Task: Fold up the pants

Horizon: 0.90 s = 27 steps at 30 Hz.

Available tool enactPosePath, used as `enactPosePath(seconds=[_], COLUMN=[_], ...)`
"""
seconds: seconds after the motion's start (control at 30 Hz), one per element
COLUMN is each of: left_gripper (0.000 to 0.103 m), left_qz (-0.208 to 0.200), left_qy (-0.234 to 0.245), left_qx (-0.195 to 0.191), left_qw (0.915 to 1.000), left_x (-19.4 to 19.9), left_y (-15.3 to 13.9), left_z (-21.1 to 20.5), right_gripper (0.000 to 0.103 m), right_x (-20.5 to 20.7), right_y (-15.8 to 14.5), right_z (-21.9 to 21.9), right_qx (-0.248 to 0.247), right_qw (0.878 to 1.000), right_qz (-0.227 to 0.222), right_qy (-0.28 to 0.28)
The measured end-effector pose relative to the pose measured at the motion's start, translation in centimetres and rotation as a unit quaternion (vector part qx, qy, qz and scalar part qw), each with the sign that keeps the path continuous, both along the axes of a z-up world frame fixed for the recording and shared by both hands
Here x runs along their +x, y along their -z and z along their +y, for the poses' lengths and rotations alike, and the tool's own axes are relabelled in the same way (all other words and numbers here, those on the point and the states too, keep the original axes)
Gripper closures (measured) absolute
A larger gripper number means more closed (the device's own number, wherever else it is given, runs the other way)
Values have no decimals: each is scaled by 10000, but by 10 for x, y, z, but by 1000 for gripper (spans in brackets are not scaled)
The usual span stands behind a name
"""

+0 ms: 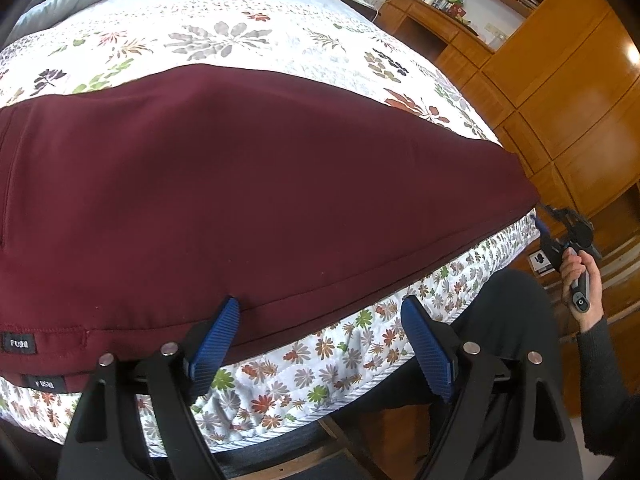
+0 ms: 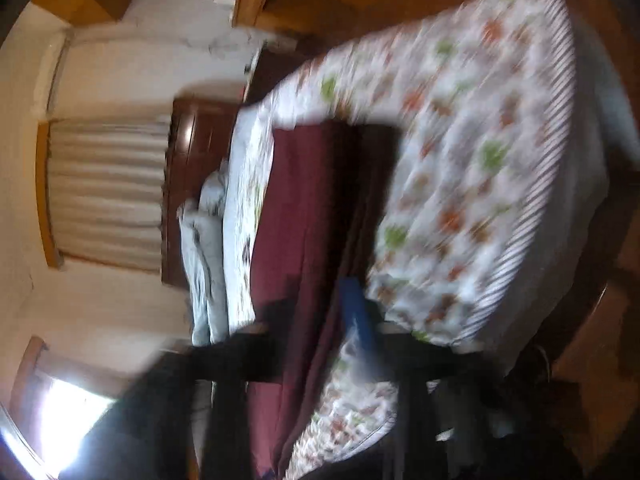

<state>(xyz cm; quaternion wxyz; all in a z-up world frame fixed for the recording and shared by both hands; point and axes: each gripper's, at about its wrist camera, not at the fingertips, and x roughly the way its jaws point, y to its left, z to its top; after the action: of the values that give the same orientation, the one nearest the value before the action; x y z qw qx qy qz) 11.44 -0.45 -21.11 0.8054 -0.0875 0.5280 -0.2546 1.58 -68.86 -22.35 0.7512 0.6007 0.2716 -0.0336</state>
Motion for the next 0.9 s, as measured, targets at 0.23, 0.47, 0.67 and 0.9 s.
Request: enactPosePath(seconds=[0.23,0.47,0.67,0.9], left_gripper=[19,18,15,15], left_qz=[11,14,30,85], left_qy=[-13,-18,-11,-66], left_qx=[34,96,166,93], left_qw=[10000,10000,9999,9999], left_x=[1,1,2,4], left_y=[1,1,1,1], left_z=[-2,-4,-8,-6], right_gripper=[37,48,56,81], right_x=[9,26,51,62], right_y=[12,17,26,30], right_z=[-26,-27,-30,-40], right_qx=[153,422,483,389], right_qw=[9993,9947,9940,9964], right_qz=[-347,-934,-964,-685], right_qy=[71,-117,-169,-328])
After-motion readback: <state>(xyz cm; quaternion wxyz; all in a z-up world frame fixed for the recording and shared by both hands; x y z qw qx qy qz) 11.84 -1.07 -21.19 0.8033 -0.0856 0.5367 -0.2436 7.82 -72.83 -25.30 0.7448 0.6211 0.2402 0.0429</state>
